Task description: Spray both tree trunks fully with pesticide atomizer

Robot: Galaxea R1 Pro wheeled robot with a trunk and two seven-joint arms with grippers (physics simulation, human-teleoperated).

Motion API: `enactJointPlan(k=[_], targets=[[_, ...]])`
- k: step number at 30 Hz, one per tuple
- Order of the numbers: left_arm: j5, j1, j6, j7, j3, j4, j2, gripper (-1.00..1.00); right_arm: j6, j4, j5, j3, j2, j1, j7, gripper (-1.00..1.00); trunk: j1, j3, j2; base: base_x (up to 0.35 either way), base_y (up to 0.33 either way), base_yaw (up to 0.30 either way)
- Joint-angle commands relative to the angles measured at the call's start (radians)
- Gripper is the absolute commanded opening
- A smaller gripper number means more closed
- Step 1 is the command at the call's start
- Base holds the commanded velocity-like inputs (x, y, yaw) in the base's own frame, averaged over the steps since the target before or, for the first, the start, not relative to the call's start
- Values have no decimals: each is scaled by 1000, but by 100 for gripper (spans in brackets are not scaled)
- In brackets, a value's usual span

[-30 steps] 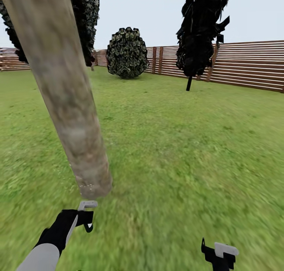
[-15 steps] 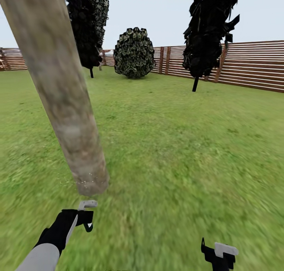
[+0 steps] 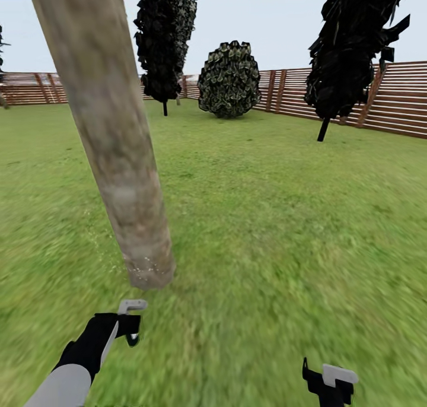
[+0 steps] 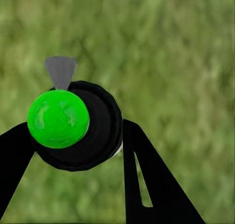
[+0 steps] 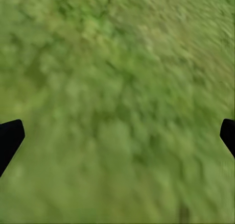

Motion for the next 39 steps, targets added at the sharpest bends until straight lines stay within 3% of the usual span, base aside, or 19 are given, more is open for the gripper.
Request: enactJointPlan(k=[1, 3, 5, 6, 9, 12, 14, 18, 19, 20, 21, 23, 26, 28, 30, 34, 35, 39], targets=[[0, -4, 1, 7, -1, 0, -3, -100, 0, 0, 0, 0, 0, 0, 0, 100, 0, 0, 0, 6, -5, 149], [-1, -16, 7, 14, -5, -2, -28, -100, 0, -1, 0, 0, 0, 0, 0, 100, 0, 0, 0, 3, -2, 72], [-2, -70, 12, 16, -7, -4, -68, -100, 0, 0, 0, 0, -2, 0, -1, 100, 0, 0, 0, 1, 0, 14], [-7, -98, 14, 16, -7, -4, -63, -100, 0, 0, 0, 0, -4, 0, -1, 100, 0, 0, 0, 0, 0, 2], [-1, -128, 22, 15, -1, -2, 30, -100, 0, 0, 0, 0, -5, 0, -1, 100, 0, 0, 0, 0, 0, 0], [1, -140, 30, 9, -5, -3, 20, -100, 0, 0, 0, 0, -5, 0, -1, 100, 0, 0, 0, 0, 0, 0], [-2, -165, 58, 6, -8, -4, -20, -100, 0, 0, 0, 0, -5, 0, -1, 100, 0, 0, 0, 0, 0, 0], [-3, -188, 126, -15, -9, -4, -21, -100, 0, 0, 0, 0, -5, 0, -1, 100, 0, 0, 0, 0, 0, 0], [-5, -195, 138, -57, -9, -4, 33, -100, 0, 0, 0, 0, -5, 0, 0, 100, 0, 0, 0, 0, 0, 0], [-6, -196, 141, -91, -10, -4, 109, -100, 0, 0, 0, 0, -5, 0, 0, 100, 0, 0, 0, 0, 0, 0], [-6, -195, 141, -93, -11, -4, 115, -100, 0, 0, 0, 0, -5, 0, 0, 100, 0, 0, 0, 0, 0, 0], [-6, -195, 140, -95, -12, -5, 112, -100, 0, 0, 0, 0, -5, 0, -1, 100, 0, 0, 0, 0, 0, 0], [-7, -195, 145, -94, -84, -6, 54, -100, 0, 0, 0, -1, -5, 0, -1, 100, 0, 0, 0, 0, 0, 0], [-6, -197, 155, -94, -108, -8, 42, -100, 0, 0, 0, -1, -5, 0, -1, 100, 0, 0, 0, 0, 0, 0], [-4, -202, 161, -95, -113, -8, 60, -100, 1, 0, 0, 0, -5, 0, -1, 100, 0, 0, 0, 0, 0, 0], [2, -228, 171, -104, -111, -12, 137, -100, 2, 0, 0, 0, -5, 0, 0, 100, 0, 0, 0, 0, 0, 0], [2, -233, 176, -111, -112, -12, 142, -100, 2, 0, 0, 0, -5, 0, -1, 100, 0, 0, 0, 0, 0, 0], [-1, -240, 187, -120, -121, -41, 74, -100, 2, 0, 0, 0, -5, 0, -1, 100, 0, 0, 0, -155, 0, 0]])
